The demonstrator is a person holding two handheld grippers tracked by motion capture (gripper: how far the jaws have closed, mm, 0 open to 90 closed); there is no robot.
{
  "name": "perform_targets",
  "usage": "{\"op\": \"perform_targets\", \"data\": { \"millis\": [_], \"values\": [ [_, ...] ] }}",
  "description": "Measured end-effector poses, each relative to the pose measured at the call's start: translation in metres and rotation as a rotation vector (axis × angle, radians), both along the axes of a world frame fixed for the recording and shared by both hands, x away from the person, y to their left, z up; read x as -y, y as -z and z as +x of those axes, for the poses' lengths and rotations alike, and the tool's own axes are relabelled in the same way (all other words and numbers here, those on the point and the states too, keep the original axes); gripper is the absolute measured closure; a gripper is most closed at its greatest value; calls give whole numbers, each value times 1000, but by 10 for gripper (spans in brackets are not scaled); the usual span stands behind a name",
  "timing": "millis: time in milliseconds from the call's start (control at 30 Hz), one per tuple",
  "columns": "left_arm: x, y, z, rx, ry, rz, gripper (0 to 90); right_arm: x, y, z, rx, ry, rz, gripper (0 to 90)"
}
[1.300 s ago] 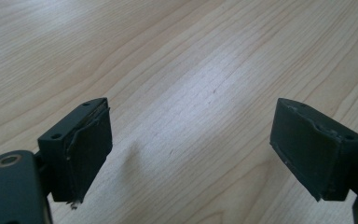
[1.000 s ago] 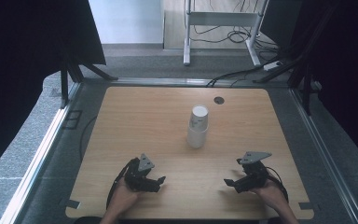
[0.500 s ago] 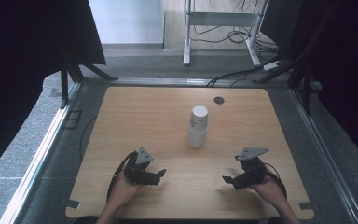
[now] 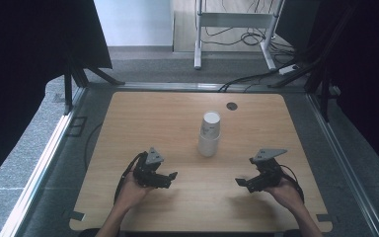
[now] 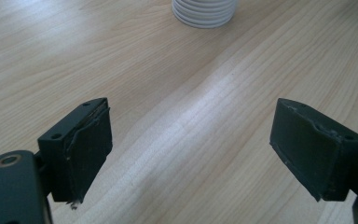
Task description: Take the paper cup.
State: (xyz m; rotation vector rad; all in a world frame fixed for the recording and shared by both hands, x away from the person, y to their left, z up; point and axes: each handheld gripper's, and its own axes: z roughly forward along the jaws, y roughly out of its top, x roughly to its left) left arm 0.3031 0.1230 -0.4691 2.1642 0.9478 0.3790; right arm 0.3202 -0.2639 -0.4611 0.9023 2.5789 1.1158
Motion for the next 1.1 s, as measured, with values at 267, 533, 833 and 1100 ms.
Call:
{"op": "perform_targets", "data": {
  "millis": [267, 533, 833, 1100],
  "values": [
    [6, -5, 10, 7, 6, 13, 127, -7, -8, 7, 6, -10, -13, 5],
    [15, -13, 21, 15, 34, 27, 128, -12, -17, 16, 1, -3, 30, 6],
    [25, -21, 33, 20, 65, 48, 126, -18, -26, 26, 3, -12, 22, 8],
    [33, -26, 46, 10, 82, 27, 125, -21, -31, 34, -2, -9, 36, 13]
  ]
}}
